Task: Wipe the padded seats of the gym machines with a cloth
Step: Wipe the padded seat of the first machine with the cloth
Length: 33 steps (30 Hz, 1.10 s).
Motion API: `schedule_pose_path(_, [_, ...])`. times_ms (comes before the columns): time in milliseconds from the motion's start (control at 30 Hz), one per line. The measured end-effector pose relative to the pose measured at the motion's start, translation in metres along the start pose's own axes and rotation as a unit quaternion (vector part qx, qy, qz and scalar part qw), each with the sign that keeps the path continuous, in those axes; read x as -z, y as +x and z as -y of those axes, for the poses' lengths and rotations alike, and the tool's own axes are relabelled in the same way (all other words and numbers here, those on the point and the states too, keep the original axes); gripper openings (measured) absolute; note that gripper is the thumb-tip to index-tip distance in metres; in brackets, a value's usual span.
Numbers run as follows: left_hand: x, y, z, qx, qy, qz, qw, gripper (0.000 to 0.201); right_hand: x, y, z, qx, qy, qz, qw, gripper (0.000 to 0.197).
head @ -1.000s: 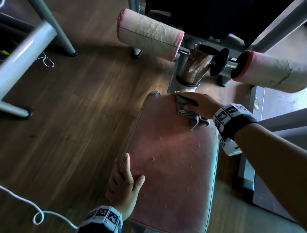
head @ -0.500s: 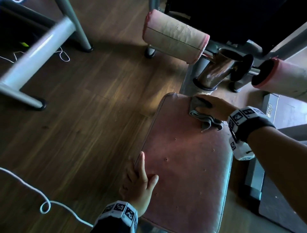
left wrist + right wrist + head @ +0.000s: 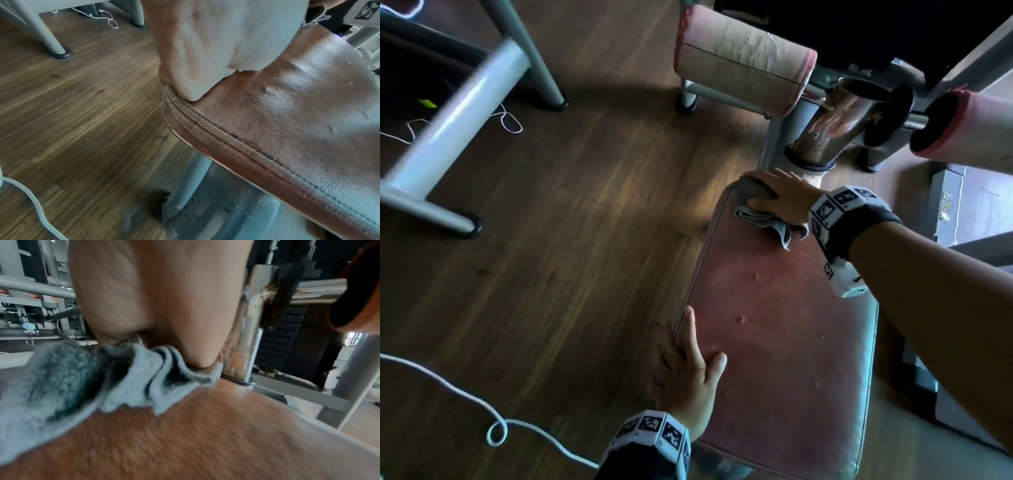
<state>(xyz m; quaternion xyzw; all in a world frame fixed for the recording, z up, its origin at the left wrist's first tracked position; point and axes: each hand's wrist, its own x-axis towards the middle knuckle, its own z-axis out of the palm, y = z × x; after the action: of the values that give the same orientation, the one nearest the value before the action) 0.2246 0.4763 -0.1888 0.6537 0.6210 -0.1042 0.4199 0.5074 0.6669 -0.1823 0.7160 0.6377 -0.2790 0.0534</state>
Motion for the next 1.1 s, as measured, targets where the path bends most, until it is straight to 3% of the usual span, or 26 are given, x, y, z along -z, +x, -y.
schedule_pose_path(167, [0.001, 0.000, -0.001, -0.007, 0.003, -0.003, 1.000, 0.081, -0.018, -0.005, 0.031, 0.023, -0.051, -0.069, 0.996, 0.063])
schedule_pose_path(233, [0.001, 0.000, -0.001, -0.006, 0.006, -0.003, 1.000, 0.081, -0.029, -0.023, 0.027, 0.030, -0.055, -0.123, 0.990, 0.066])
schedule_pose_path(333, [0.000, 0.001, 0.000, 0.001, 0.012, -0.010, 1.000, 0.082, -0.047, -0.059, -0.001, -0.021, -0.054, -0.189, 0.980, 0.070])
schedule_pose_path(500, [0.000, 0.000, -0.002, 0.003, -0.020, -0.015, 1.000, 0.083, -0.068, -0.125, -0.059, -0.161, 0.036, -0.223, 0.961, 0.066])
schedule_pose_path(667, [-0.002, 0.002, 0.001, -0.004, -0.019, -0.042, 0.999, 0.080, -0.088, -0.176, -0.069, -0.128, 0.165, -0.297, 0.932, 0.064])
schedule_pose_path(800, [-0.006, 0.004, 0.004, -0.017, -0.015, -0.062, 0.998, 0.080, -0.110, -0.212, -0.052, -0.177, 0.265, -0.281, 0.905, 0.069])
schedule_pose_path(867, [-0.008, 0.006, 0.006, -0.026, -0.019, -0.068, 0.997, 0.086, -0.117, -0.216, -0.036, -0.222, 0.296, -0.230, 0.900, 0.072])
schedule_pose_path(967, [-0.010, 0.009, 0.007, -0.044, -0.026, -0.078, 0.996, 0.088, -0.124, -0.210, -0.012, -0.283, 0.251, -0.136, 0.916, 0.081])
schedule_pose_path(1100, [-0.012, 0.013, 0.009, -0.050, -0.065, -0.067, 0.994, 0.085, -0.126, -0.207, -0.007, -0.293, 0.225, -0.140, 0.919, 0.080])
